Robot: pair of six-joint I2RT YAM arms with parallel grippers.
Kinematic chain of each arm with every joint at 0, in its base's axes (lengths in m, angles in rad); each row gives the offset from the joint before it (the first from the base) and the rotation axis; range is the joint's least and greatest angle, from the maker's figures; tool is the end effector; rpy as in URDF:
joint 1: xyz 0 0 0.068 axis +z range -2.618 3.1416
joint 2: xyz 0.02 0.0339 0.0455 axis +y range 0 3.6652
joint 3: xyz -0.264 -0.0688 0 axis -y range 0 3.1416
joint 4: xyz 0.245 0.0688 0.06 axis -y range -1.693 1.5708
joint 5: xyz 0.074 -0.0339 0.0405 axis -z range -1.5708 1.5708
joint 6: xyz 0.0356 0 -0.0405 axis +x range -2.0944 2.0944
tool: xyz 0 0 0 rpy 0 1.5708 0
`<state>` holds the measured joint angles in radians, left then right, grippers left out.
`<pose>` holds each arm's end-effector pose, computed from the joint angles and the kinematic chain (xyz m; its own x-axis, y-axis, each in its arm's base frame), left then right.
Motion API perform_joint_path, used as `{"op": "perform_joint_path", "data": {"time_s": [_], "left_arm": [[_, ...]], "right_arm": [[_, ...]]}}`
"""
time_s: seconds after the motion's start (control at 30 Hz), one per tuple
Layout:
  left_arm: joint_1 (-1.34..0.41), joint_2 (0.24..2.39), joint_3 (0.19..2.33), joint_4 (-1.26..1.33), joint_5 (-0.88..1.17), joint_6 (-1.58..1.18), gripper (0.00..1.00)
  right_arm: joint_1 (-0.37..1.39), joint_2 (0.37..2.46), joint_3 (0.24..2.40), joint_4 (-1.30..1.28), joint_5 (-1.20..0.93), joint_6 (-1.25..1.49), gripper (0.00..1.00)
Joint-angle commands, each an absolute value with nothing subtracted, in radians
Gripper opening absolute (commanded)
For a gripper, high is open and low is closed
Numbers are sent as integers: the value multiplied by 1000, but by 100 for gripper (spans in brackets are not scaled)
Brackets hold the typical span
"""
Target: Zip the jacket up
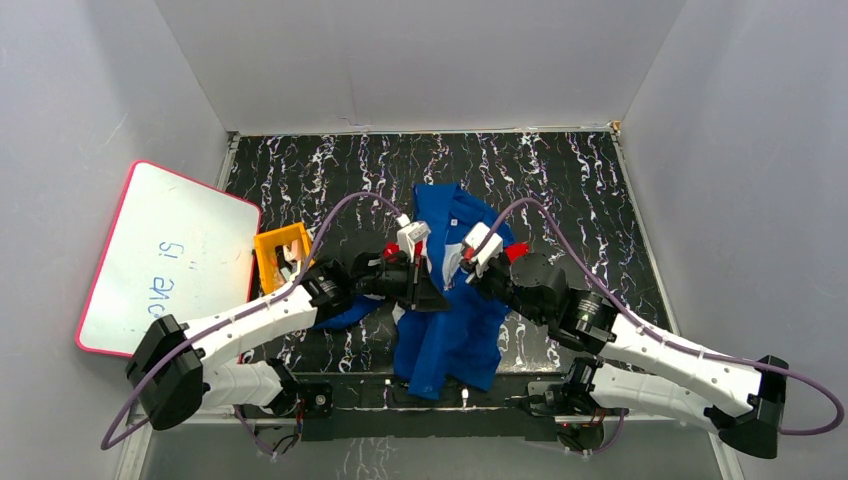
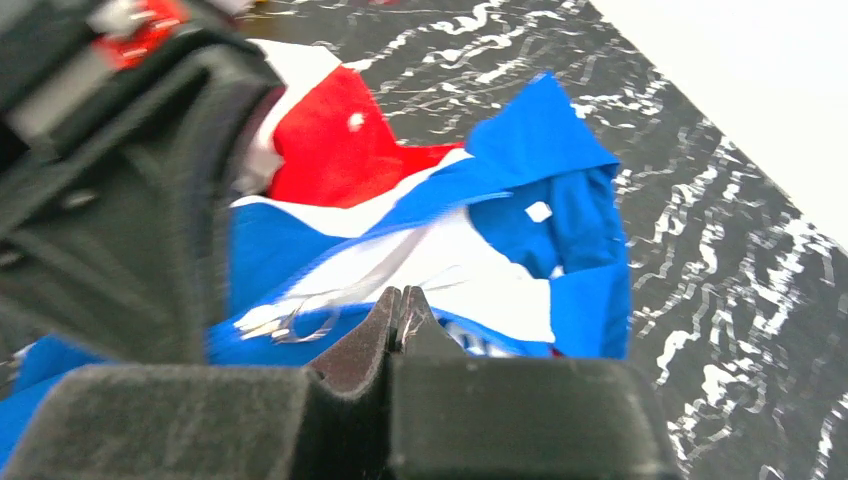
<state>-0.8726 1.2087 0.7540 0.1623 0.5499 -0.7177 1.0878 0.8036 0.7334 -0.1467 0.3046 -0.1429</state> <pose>0.1612 -0.2210 0.2766 -0.7806 0.0580 -0.6223 0.6124 0.2693 -0.7432 0.0981 0.1640 0.3230 0.0020 -0.2887 -0.9574 -0.7158 0.6681 -0.2030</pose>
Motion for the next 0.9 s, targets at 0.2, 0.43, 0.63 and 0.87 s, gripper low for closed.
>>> {"op": "perform_joint_path", "data": {"time_s": [0.2, 0.43, 0.63, 0.87], "left_arm": [[-876, 1097, 671, 66, 683, -688, 0], [-876, 1054, 667, 8, 684, -643, 0], [-876, 1041, 659, -32, 674, -586, 0], [-876, 998, 667, -25, 669, -516, 0]], "right_arm": [[1081, 883, 773, 39, 526, -258, 0], [1081, 884, 824, -69, 399, -192, 9], [1080, 873, 894, -284, 129, -73, 32], [1072, 888, 938, -412, -50, 71, 53]]}}
